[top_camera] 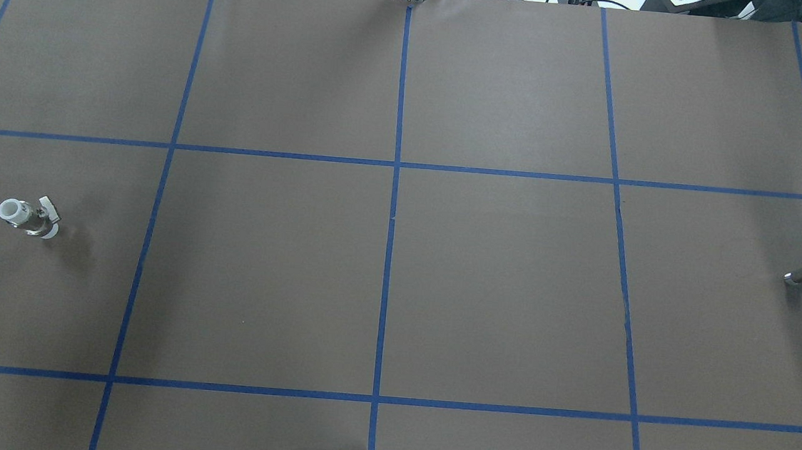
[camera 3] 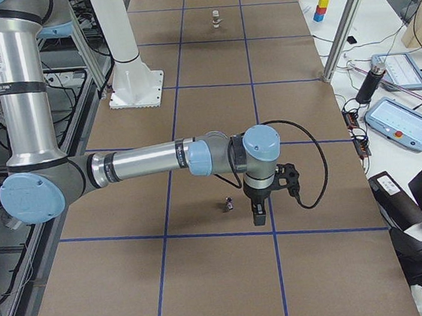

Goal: Assemble PPR valve and pipe with both arms

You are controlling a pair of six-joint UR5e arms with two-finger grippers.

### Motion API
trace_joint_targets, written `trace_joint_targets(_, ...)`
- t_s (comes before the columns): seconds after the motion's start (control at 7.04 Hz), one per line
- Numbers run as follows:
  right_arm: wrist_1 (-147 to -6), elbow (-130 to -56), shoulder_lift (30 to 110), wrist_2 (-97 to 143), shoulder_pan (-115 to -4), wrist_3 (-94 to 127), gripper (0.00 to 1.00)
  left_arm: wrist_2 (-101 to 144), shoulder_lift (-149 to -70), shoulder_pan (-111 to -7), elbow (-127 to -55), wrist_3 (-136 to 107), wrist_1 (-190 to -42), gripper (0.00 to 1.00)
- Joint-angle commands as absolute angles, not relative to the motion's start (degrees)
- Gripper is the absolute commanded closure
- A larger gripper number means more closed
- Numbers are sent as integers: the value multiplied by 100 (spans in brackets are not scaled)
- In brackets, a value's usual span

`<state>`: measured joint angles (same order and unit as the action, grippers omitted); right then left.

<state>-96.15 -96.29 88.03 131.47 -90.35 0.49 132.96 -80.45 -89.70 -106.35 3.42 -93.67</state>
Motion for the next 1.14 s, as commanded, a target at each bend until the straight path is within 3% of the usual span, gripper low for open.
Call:
trace_joint_targets(0.0, -9615, -9624, 8798, 13148, -9035, 53, 0, 13289, -8147, -8965, -10617, 334, -9893, 0)
trace_joint_targets(0.57, -9615, -9615, 8842, 13140, -9035, 53, 0, 13446, -8832, -8729, -10380, 299, -10879, 0)
trace_joint_targets(0.99, -9615, -9615, 8859, 13148, -9035, 53, 0, 13430, -8912, -7722, -10398, -2336, -12166, 0)
